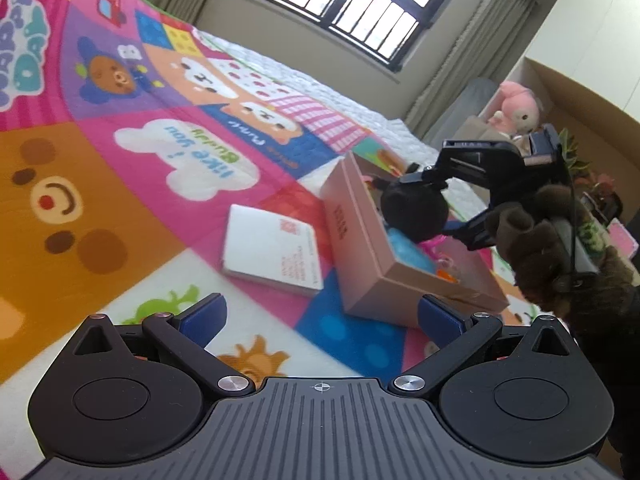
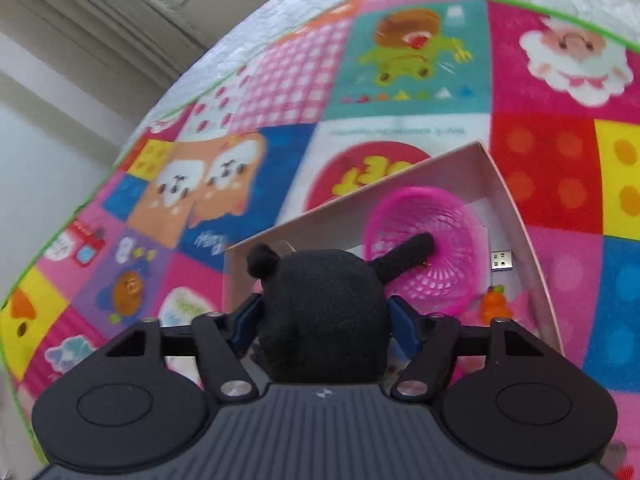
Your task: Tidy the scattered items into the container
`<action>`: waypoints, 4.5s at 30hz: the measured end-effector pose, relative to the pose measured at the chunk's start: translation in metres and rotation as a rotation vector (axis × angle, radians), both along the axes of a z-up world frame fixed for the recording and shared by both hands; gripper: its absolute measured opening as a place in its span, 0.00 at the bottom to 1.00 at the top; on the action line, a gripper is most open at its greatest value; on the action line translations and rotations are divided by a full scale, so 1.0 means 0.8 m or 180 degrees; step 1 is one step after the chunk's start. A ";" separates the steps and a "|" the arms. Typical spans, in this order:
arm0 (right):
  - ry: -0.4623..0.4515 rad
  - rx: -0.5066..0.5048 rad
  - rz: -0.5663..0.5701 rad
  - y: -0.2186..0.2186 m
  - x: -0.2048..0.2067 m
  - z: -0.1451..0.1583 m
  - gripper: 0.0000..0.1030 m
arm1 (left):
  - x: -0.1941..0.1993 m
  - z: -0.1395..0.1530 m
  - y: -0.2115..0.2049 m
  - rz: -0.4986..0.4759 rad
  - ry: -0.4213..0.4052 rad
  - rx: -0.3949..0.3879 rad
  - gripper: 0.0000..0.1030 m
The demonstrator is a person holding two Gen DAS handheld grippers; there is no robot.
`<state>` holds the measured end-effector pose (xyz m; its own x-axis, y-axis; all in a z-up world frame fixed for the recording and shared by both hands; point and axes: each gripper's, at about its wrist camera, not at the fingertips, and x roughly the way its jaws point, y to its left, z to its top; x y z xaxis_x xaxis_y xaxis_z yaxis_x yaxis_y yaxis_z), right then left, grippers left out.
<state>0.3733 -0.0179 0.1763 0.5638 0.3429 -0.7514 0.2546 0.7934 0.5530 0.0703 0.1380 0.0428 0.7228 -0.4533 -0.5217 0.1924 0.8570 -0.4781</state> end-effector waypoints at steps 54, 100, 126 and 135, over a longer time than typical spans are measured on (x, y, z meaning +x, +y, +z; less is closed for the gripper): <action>-0.0538 -0.3096 0.2267 0.308 -0.002 -0.039 0.13 | -0.095 -0.006 0.010 0.0387 0.0117 0.0976 1.00; -0.0086 -0.0606 0.1973 0.178 -0.225 -0.023 0.17 | -0.140 -0.008 -0.045 -0.0192 0.0205 0.1098 1.00; -0.1171 -0.2204 0.0283 0.028 -0.350 -0.044 0.76 | -0.144 -0.008 -0.141 -0.0704 -0.0214 0.1586 1.00; -0.1124 -0.2242 0.0754 0.053 -0.339 -0.048 0.20 | -0.139 -0.018 -0.119 -0.0388 -0.0092 0.1920 1.00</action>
<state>0.1025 0.0246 0.1382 0.7791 -0.0032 -0.6268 -0.0590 0.9952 -0.0785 -0.0412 0.0426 0.0284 0.7020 -0.1646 -0.6929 0.3116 0.9458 0.0910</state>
